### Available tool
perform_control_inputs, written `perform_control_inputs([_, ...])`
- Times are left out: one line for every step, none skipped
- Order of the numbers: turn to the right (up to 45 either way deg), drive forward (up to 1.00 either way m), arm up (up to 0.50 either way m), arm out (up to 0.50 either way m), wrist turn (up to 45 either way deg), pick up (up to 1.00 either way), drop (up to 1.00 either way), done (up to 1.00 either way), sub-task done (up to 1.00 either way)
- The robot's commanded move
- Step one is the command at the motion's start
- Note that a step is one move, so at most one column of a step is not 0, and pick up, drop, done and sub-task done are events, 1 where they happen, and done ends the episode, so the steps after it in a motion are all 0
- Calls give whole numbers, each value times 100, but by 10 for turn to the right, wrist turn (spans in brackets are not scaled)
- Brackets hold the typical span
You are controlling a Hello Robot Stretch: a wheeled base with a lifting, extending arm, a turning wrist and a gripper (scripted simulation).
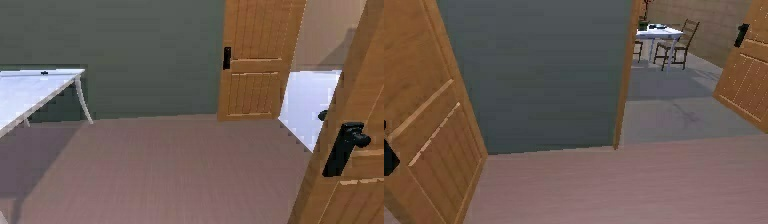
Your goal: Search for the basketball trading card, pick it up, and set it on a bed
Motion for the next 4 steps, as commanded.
perform_control_inputs([30,0,0,0,0,0,0,0,0])
perform_control_inputs([-150,0,0,0,0,0,0,0,0])
perform_control_inputs([0,100,0,0,0,0,0,0,0])
perform_control_inputs([-300,0,0,0,0,0,0,0,0])
